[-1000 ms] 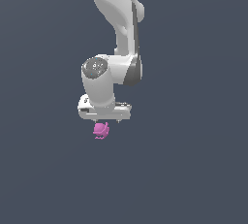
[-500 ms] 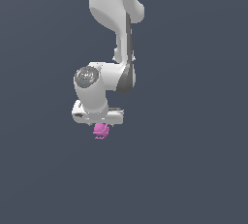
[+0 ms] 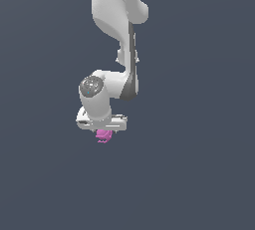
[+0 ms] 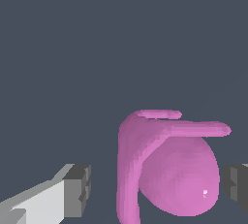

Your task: Pick up the object and move it to a goal position.

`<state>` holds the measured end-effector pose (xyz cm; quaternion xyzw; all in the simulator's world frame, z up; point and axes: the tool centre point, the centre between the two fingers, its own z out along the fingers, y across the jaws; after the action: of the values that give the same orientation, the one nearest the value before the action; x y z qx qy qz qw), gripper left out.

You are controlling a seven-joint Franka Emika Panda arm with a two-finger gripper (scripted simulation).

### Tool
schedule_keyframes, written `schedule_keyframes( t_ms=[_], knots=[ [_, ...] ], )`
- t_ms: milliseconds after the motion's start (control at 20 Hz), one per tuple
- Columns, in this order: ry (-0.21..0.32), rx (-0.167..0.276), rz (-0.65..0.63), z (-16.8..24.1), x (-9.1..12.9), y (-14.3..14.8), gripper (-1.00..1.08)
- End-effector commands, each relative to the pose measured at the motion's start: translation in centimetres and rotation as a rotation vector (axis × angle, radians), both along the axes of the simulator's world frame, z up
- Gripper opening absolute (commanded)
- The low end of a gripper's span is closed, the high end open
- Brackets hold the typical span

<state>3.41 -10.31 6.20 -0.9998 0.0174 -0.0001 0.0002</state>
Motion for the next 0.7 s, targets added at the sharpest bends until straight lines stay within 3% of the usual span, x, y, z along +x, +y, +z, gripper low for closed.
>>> schedule_keyframes(
  t_ms=[0, 300, 350, 650],
  knots=[
    [0.001, 0.000, 0.000, -1.33, -0.06, -0.02, 1.00],
    [0.000, 0.000, 0.000, -2.22, 0.09, -0.04, 1.00],
    [0.000, 0.000, 0.000, -2.22, 0.09, -0.04, -1.00],
    [0.000, 0.000, 0.000, -2.22, 0.09, -0.04, -1.00]
  ],
)
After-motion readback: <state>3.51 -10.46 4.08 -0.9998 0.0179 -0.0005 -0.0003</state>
